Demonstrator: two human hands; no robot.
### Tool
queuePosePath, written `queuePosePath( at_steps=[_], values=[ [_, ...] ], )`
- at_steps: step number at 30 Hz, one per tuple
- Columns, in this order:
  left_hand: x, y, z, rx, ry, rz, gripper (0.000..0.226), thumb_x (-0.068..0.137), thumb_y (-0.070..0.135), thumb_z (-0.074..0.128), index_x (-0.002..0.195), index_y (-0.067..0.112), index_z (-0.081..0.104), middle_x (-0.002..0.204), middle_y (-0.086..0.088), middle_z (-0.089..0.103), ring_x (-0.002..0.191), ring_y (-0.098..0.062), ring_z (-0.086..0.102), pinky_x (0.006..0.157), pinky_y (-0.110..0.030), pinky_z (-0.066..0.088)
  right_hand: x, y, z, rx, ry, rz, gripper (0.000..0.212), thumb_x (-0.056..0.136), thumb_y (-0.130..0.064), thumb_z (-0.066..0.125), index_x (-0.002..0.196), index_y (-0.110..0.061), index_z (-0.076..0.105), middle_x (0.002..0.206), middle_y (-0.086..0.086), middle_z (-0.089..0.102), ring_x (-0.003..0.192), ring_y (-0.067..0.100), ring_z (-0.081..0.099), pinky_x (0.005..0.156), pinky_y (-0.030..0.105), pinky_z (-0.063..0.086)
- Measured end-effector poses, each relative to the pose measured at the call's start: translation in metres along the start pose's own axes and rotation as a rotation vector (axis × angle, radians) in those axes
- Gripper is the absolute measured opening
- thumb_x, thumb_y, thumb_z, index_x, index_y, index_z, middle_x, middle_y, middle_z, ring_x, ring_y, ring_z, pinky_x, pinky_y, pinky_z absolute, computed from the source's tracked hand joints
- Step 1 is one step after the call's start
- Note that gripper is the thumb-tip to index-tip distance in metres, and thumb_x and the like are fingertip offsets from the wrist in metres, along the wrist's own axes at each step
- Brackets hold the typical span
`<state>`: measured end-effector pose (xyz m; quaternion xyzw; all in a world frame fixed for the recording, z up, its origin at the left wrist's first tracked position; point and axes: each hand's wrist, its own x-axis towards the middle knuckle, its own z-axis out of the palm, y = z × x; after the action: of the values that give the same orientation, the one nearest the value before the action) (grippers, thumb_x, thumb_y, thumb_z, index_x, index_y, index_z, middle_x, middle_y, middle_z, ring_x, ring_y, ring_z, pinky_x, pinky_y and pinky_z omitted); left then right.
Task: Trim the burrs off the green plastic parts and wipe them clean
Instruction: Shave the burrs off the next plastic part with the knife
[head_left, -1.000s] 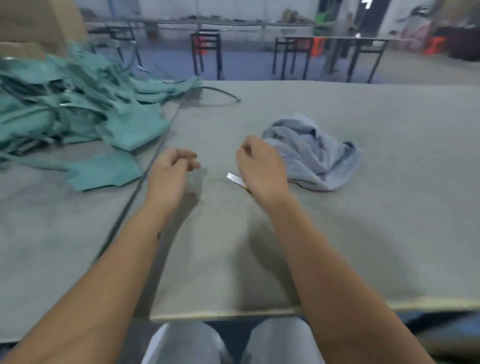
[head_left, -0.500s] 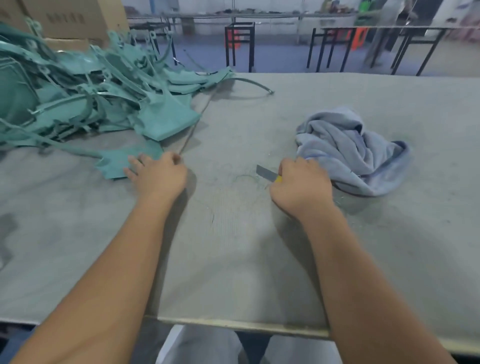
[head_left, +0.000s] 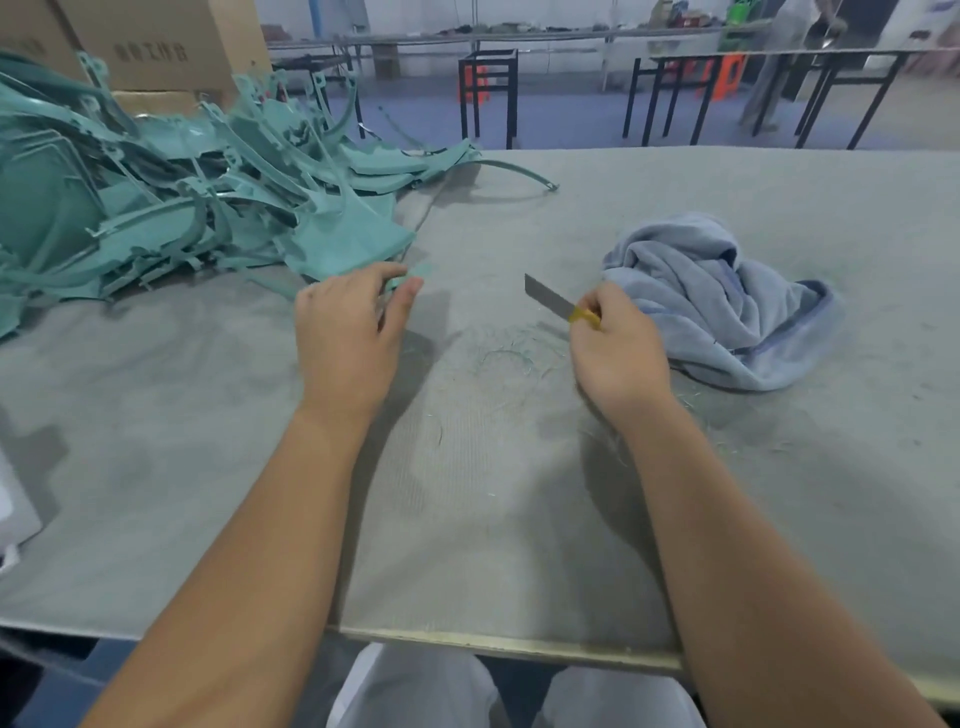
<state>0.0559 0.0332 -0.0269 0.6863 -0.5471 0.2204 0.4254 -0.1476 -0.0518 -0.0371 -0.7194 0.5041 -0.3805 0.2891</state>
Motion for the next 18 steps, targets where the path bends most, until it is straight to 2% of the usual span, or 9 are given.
queuePosePath(
  at_steps=[2, 4, 8, 11, 14, 16, 18],
  values=[
    [-0.002, 0.008, 0.001, -0.107, 0.003, 0.099, 0.037, 0.098, 0.037, 0.05, 0.101, 0.008, 0.073, 0.077, 0.001, 0.067, 0.076, -0.027, 0.063, 0.079, -0.051, 0.048, -0.002, -0.005, 0.002, 0.207, -0.002, -0.023, 0.016, 0.081, -0.011, 0.044, 0.078, -0.026, 0.046, 0.058, -0.016, 0.048, 0.053, 0.004, 0.04, 0.053, 0.024, 0.038],
    [-0.005, 0.017, 0.005, -0.158, 0.005, 0.179, 0.041, 0.099, 0.04, 0.048, 0.097, 0.008, 0.073, 0.083, 0.0, 0.07, 0.078, -0.025, 0.063, 0.08, -0.051, 0.047, -0.006, -0.011, 0.004, 0.368, -0.032, -0.137, 0.022, 0.074, -0.01, 0.051, 0.08, -0.032, 0.05, 0.058, -0.018, 0.046, 0.053, 0.001, 0.04, 0.051, 0.015, 0.037],
    [-0.008, 0.027, 0.01, -0.2, 0.072, 0.294, 0.045, 0.1, 0.041, 0.045, 0.091, 0.006, 0.072, 0.083, -0.002, 0.07, 0.079, -0.013, 0.052, 0.08, -0.037, 0.041, -0.005, -0.008, 0.011, 0.385, -0.115, -0.291, 0.044, 0.076, -0.018, 0.073, 0.108, -0.045, 0.061, 0.069, -0.014, 0.047, 0.064, 0.005, 0.047, 0.063, 0.025, 0.045],
    [-0.01, 0.033, 0.012, -0.258, 0.096, 0.375, 0.044, 0.099, 0.039, 0.046, 0.091, 0.003, 0.07, 0.079, -0.004, 0.068, 0.076, -0.013, 0.05, 0.077, -0.035, 0.041, -0.003, -0.009, 0.018, 0.481, -0.14, -0.287, 0.036, 0.078, -0.015, 0.078, 0.103, -0.039, 0.069, 0.078, -0.015, 0.058, 0.064, 0.003, 0.042, 0.068, 0.025, 0.042],
    [-0.012, 0.04, 0.015, -0.353, 0.094, 0.412, 0.038, 0.098, 0.034, 0.047, 0.097, 0.001, 0.066, 0.088, -0.005, 0.066, 0.083, -0.016, 0.051, 0.079, -0.044, 0.043, -0.003, -0.015, 0.02, 0.486, -0.06, -0.316, 0.033, 0.079, -0.01, 0.077, 0.085, -0.042, 0.07, 0.084, -0.002, 0.061, 0.07, 0.006, 0.051, 0.072, 0.027, 0.046],
    [-0.012, 0.042, 0.017, -0.354, 0.18, 0.388, 0.039, 0.096, 0.036, 0.04, 0.108, 0.005, 0.06, 0.106, -0.003, 0.061, 0.1, -0.017, 0.052, 0.088, -0.051, 0.04, -0.003, -0.018, 0.017, 0.507, 0.011, -0.303, 0.029, 0.083, -0.011, 0.074, 0.083, -0.039, 0.068, 0.09, 0.01, 0.065, 0.079, 0.012, 0.057, 0.078, 0.029, 0.048],
    [-0.009, 0.04, 0.018, -0.368, 0.351, 0.255, 0.035, 0.091, 0.032, 0.042, 0.112, 0.007, 0.053, 0.119, -0.005, 0.052, 0.113, -0.02, 0.047, 0.096, -0.049, 0.035, 0.0, -0.017, 0.009, 0.53, 0.094, -0.236, 0.009, 0.089, -0.022, 0.068, 0.085, -0.03, 0.066, 0.088, 0.007, 0.068, 0.078, 0.009, 0.058, 0.076, 0.026, 0.05]
  ],
)
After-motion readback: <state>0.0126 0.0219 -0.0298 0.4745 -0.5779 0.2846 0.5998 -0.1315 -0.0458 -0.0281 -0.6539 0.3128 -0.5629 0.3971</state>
